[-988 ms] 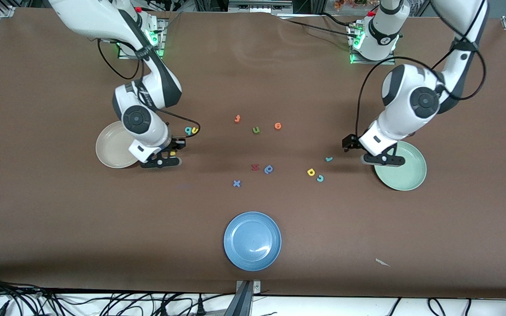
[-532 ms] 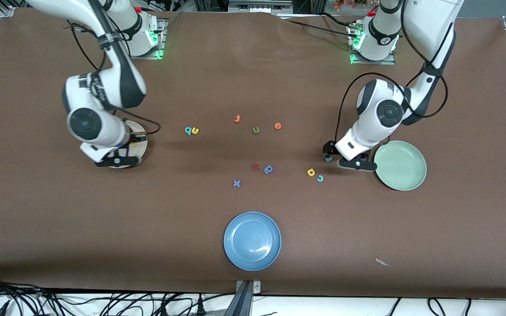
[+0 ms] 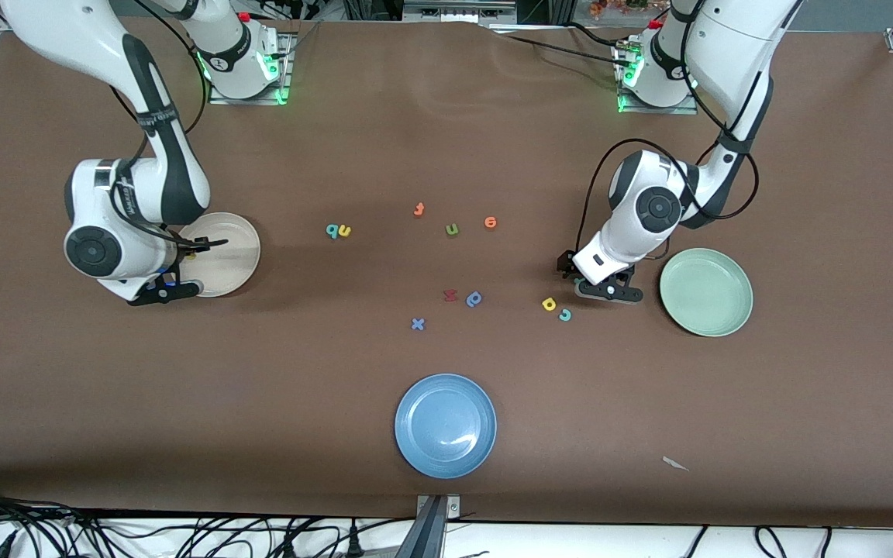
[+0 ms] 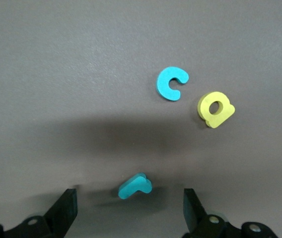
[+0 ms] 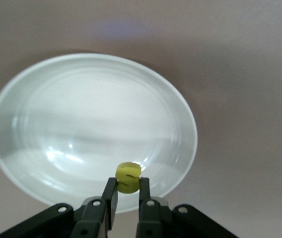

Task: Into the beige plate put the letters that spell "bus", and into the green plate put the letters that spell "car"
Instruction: 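Drop the s on the white plate while the left gripper grasps cyan letter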

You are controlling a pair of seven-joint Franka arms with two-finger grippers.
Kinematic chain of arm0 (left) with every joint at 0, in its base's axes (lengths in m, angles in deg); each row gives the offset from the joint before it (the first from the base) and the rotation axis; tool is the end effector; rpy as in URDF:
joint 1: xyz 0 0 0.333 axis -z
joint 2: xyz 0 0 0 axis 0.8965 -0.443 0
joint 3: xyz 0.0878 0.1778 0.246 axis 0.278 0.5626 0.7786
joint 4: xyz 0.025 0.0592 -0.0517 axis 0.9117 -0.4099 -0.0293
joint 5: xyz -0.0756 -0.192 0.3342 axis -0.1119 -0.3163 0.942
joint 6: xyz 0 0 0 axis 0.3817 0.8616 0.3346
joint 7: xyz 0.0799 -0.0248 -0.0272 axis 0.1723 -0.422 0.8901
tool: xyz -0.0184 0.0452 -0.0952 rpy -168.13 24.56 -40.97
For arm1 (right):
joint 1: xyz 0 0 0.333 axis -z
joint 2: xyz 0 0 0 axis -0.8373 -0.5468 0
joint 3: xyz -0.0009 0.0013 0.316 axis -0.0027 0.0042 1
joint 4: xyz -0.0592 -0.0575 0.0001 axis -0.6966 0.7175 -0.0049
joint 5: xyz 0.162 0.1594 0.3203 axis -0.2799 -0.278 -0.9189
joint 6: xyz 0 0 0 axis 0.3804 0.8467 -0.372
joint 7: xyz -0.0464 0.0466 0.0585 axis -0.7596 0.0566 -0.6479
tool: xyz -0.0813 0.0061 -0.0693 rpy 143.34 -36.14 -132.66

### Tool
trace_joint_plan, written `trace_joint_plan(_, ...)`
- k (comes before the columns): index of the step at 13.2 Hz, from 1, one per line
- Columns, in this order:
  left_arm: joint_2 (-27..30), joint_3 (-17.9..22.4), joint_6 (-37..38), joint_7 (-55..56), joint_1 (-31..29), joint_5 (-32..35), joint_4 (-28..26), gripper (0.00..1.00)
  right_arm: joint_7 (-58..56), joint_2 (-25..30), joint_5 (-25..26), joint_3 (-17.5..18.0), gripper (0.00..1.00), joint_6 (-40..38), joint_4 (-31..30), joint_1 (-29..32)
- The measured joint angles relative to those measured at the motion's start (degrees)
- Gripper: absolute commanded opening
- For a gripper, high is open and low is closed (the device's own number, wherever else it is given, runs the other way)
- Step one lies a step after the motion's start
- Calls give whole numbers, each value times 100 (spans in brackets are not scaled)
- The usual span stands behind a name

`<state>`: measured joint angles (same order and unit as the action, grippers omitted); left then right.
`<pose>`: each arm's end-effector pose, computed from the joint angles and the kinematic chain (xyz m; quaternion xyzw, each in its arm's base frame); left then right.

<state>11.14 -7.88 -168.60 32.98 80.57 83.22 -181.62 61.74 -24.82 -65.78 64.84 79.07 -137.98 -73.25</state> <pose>0.5256 -0.2112 0.1724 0.9974 -0.0550 -0.0132 0.0443 0.5604 0.0188 0.2236 0.9733 0.0993 -0.1937 0.0725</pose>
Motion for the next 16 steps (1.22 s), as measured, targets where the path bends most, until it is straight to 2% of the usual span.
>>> trace_joint_plan(1, -18, 11, 0, 22, 22, 0, 0, 86, -12, -72, 0, 0, 30, 160, -110, -1)
trace_joint_plan(2, -39, 27, 0, 38, 46, 0, 1, 71, -42, -123, 0, -1, 50, 259, -183, 6)
trace_joint_plan(3, -54, 39, 0, 56, 63, 0, 1, 60, -88, -152, 0, -3, 82, 317, -212, 33)
trace_joint_plan(4, -56, 68, -1, 63, 81, 0, 4, 53, -122, -155, 0, -7, 99, 345, -217, 67)
trace_joint_plan(6, -54, 113, -1, 63, 87, 0, 15, 43, -134, -126, -1, -13, 99, 346, -209, 95)
trace_joint_plan(8, -52, 116, -1, 63, 130, 1, 33, 42, 172, -19, -10, 90, 99, 165, -117, 80)
trace_joint_plan(9, -54, 131, -1, 63, 161, 2, 39, 31, 511, 95, -10, 252, 99, -36, -37, 68)
trace_joint_plan(10, -54, 145, -1, 63, 173, 3, 40, 25, 914, 243, -12, 473, 99, -220, 38, 53)
trace_joint_plan(12, -46, 146, 0, 63, 184, 3, 52, 3, 1806, 555, -15, 1006, 98, -388, 91, 25)
trace_joint_plan(13, -44, 149, 4, 63, 186, 3, 54, 0, 2288, 648, -17, 1257, 98, -403, 90, 11)
trace_joint_plan(16, -42, 151, 5, 63, 188, 3, 54, 0, 3885, 655, -20, 1925, 98, -283, 34, -18)
